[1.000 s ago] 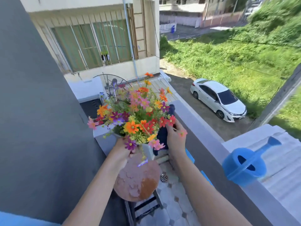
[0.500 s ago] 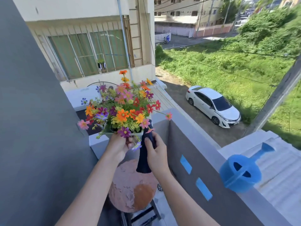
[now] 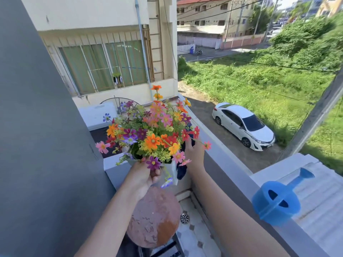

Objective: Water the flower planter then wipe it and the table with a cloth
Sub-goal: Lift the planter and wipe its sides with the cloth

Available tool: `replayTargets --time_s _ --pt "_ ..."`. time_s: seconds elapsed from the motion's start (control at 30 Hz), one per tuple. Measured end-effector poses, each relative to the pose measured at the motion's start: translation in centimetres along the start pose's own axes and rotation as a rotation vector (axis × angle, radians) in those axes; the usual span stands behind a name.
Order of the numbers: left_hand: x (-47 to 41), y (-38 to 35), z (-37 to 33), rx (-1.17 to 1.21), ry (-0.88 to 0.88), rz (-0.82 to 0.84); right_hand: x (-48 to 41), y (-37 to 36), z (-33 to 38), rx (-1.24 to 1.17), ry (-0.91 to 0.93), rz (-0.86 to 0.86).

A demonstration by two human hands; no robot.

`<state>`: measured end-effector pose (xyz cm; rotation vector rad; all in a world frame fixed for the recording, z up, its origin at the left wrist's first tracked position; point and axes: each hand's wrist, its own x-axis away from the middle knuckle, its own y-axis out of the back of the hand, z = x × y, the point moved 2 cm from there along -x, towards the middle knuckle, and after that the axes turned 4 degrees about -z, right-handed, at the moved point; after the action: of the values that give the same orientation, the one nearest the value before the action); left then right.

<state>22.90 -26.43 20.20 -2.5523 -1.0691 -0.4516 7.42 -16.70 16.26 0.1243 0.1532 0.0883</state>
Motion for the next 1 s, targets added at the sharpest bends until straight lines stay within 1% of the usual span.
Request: replayTargets --time_s 0.13,0.23,0.3,0.47,0.57,0.67,0.77,0.83,0.9,0.93,1.0 --pt "0.5 -0.2 -0.3 0.066 0.010 0.004 0.7 0.9 -0.9 -0.004 0.012 -0.014" --pt "0.3 -0.5 -1.1 0.117 0.009 -0.024 3.8 0.7 -1.3 0.013 0.014 0.089" --pt "0.2 -0.6 -1.8 0.108 -0.021 -0.036 5.8 0.5 -1.5 0.016 0.034 0.132" --pt "0.3 -0.8 -1.7 0.059 -0.059 -0.034 7.1 1.0 0.0 -0.039 0.040 0.148" --pt "0.4 -0.9 -1.2 0.044 -0.080 -0.052 6.7 1.4 1.2 -0.077 0.051 0.136" --pt "0.7 -0.8 -0.7 0.029 -0.062 -0.049 5.9 1.9 2.6 -0.131 0.078 0.090" --pt "1.6 -0.8 -0.1 0.004 -0.041 -0.024 4.3 2.2 3.4 -0.114 0.116 0.050" --pt "2.2 -0.9 0.1 -0.024 -0.030 -0.009 3.0 2.4 3.5 -0.102 0.065 0.012" --pt "2.8 -1.0 0.4 -0.037 -0.011 0.023 1.2 2.8 3.1 -0.075 -0.043 -0.006" --pt "3.1 -1.1 0.4 -0.036 -0.003 0.036 0.6 3.1 2.7 -0.033 -0.125 0.010" --pt "3.4 -1.3 0.4 -0.022 0.006 0.048 -0.2 3.4 1.4 0.064 -0.333 0.099"
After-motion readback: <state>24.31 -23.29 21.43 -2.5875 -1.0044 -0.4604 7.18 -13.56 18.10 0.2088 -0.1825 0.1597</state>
